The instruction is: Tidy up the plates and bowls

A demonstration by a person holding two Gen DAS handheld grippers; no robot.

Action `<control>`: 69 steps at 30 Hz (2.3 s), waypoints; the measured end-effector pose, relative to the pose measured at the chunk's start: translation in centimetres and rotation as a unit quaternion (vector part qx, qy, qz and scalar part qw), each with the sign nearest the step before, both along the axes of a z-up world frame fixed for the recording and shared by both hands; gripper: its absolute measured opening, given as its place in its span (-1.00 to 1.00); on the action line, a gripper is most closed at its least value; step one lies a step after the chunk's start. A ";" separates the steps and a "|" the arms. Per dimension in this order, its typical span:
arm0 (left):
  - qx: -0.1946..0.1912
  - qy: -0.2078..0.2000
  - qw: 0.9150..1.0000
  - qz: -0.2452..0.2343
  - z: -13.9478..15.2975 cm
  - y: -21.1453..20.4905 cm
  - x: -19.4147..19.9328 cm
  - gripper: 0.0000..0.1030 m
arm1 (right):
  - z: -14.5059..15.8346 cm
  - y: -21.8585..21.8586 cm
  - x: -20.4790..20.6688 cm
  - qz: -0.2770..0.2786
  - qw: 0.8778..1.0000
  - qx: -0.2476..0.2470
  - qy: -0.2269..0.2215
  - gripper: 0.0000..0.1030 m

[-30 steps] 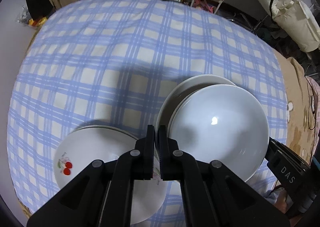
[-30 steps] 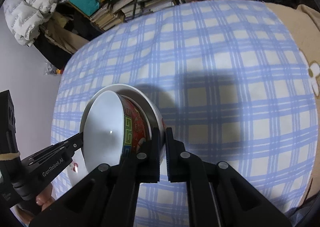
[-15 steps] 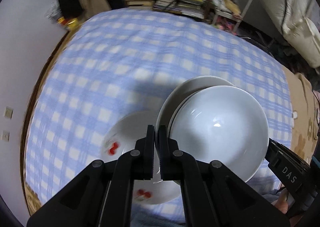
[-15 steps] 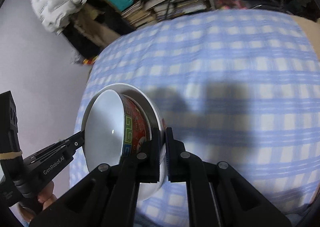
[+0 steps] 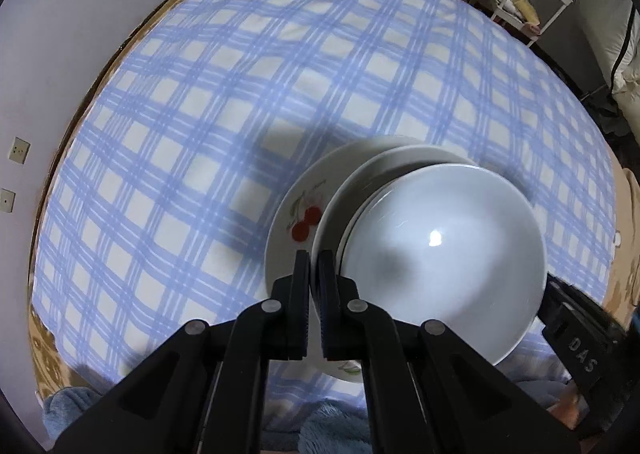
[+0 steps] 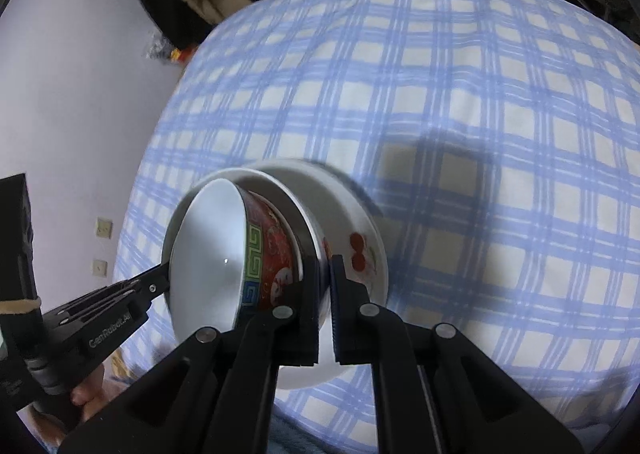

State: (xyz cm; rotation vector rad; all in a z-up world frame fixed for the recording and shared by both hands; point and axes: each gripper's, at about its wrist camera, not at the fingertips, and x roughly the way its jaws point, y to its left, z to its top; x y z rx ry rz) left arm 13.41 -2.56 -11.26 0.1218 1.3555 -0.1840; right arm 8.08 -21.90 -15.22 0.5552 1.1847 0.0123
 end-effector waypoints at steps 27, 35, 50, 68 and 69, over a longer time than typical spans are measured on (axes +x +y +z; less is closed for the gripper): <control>0.043 -0.170 0.984 -0.008 7.4 2.1 -4.9 -0.50 | 7.7 -0.1 -5.5 0.011 0.991 -0.036 -0.126 0.12; 0.074 -0.269 0.960 -0.022 11.0 3.2 -9.8 0.17 | 11.6 0.7 -9.8 0.012 0.975 -0.095 -0.200 0.67; 0.054 -0.405 0.913 -0.023 13.7 4.6 -17.8 0.85 | 15.0 1.9 -16.2 -0.002 0.935 -0.181 -0.303 1.00; 0.024 -0.435 0.900 -0.019 13.8 5.4 -19.0 0.86 | 14.3 2.1 -16.8 -0.013 0.925 -0.209 -0.316 1.00; 0.023 -0.433 0.901 -0.021 13.7 5.4 -19.0 0.86 | 14.2 2.1 -16.8 -0.014 0.925 -0.210 -0.315 1.00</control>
